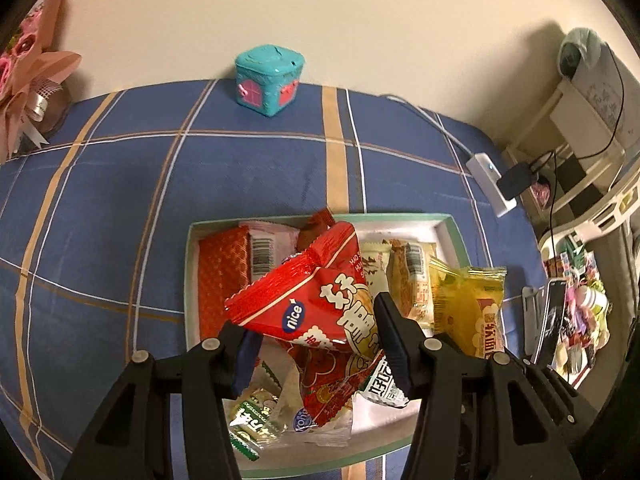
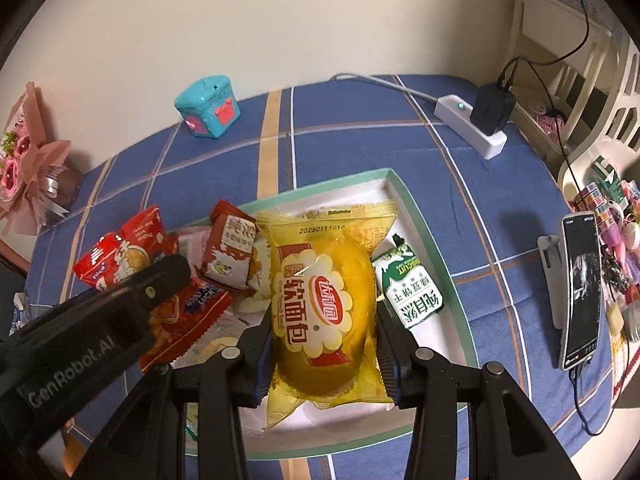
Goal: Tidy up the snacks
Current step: 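Lift both bags and carry them over the white tray, then open both tools to drop the chip bag and bread bag into the tray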
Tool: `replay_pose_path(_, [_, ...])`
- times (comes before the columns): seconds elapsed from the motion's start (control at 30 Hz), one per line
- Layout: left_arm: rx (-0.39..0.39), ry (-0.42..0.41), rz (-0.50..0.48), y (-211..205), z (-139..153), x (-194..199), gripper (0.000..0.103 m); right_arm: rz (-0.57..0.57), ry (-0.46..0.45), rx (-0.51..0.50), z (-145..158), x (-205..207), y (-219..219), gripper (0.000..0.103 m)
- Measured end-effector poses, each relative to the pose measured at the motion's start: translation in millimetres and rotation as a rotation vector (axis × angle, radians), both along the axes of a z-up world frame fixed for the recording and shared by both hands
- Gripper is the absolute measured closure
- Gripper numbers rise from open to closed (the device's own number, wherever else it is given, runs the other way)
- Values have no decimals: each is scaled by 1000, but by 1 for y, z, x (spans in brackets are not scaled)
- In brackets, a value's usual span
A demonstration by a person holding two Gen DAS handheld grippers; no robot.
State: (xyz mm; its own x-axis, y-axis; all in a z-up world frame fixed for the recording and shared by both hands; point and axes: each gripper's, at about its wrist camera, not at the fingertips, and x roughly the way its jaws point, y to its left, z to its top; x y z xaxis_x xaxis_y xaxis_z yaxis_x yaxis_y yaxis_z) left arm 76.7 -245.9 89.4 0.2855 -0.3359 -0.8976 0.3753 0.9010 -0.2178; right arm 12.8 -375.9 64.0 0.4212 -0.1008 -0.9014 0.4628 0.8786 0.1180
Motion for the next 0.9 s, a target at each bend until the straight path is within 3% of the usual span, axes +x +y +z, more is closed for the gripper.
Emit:
replay_pose_path(0.43, [30,88,-11,-4,-30,1,47,-5,97,34,-35,5,-1,57])
replay_pose_path(0.63, [16,119,6,0,-31,4,40,-10,104,40,-38,6,-2,54])
replay_pose_path(0.73, [19,120,5,1,-27,3,39,-19,91,40,-34,5,-3,47])
replay_pose_path(0.9, [-7,103,13,8,-14,1,39,-26,71,41,-26,2,-5,46])
